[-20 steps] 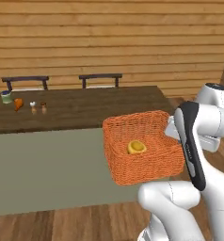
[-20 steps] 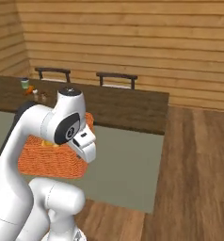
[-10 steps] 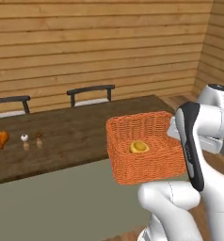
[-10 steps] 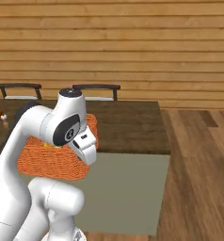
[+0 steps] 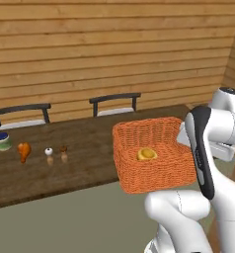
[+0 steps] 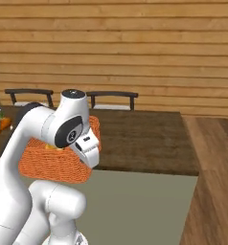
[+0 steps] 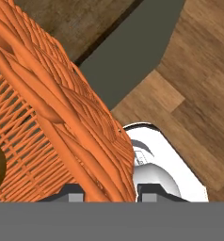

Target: Open the cabinet, pick up the bread from the cabinet and place it in the basket. Then move the basket to the dining counter.

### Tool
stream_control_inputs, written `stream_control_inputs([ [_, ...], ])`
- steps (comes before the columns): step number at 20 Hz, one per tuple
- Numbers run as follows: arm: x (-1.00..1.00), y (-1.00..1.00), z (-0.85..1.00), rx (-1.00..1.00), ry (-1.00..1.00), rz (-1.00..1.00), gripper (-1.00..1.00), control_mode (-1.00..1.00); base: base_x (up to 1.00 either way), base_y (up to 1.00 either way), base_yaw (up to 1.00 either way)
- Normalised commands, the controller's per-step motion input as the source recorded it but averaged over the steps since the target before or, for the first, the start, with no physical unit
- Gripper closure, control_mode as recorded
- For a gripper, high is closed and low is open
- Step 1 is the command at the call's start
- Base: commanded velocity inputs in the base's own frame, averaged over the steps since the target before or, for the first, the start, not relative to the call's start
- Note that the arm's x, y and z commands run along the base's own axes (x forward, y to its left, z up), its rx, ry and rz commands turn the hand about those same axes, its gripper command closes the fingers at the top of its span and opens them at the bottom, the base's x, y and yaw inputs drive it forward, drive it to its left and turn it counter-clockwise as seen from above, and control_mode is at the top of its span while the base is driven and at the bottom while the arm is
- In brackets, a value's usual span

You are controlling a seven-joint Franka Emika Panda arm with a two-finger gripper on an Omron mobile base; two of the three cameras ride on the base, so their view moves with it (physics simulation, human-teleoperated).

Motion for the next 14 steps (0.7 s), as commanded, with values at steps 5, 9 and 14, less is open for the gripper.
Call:
stream_control_inputs([
  [5,0.0,0.0,0.0,0.0,0.0,0.0,1.0,1.0,0.28,0.17,0.32],
  [9,0.0,0.0,0.0,0.0,0.0,0.0,1.0,1.0,0.5,0.0,0.16],
  [14,0.54,-0.01,-0.02,0.0,0.0,0.08,1.0,-1.0,0.12,0.0,0.02],
])
